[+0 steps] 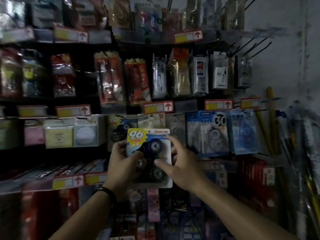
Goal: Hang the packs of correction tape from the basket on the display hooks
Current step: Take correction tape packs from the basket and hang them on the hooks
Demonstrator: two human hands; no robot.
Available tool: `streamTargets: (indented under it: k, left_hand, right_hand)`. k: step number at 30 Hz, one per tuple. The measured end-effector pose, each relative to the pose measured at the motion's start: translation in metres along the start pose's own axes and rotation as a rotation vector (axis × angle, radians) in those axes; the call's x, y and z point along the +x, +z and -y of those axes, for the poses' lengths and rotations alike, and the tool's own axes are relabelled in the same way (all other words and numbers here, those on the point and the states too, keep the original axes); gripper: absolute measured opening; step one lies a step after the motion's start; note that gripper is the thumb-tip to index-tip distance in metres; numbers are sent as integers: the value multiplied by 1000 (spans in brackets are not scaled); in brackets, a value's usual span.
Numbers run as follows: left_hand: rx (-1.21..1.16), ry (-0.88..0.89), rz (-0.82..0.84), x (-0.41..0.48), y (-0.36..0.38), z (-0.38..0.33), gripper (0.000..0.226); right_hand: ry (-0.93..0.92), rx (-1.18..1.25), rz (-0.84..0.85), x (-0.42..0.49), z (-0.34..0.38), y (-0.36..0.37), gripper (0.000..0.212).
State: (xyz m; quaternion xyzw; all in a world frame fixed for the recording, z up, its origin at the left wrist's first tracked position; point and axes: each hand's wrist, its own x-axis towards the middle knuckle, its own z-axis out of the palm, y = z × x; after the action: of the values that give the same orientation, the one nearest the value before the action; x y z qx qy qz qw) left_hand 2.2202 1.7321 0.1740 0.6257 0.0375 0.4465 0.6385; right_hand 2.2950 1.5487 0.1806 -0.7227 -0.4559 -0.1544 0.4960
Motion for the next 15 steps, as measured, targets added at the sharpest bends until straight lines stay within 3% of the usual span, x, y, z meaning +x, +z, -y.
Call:
streamTargets:
  k: [2, 7, 15]
  left_hand:
    - [21, 32, -52, 5, -21, -2, 45]
    - [99, 102, -113, 23, -68, -7, 50]
    - [179, 206, -114, 53, -107, -21, 61]
  right_hand:
    - [-7, 60, -10, 5, 7, 26, 87]
    - [-50, 102, -62, 30, 23, 76, 72]
    - [-138, 173, -105, 67, 49, 105, 72]
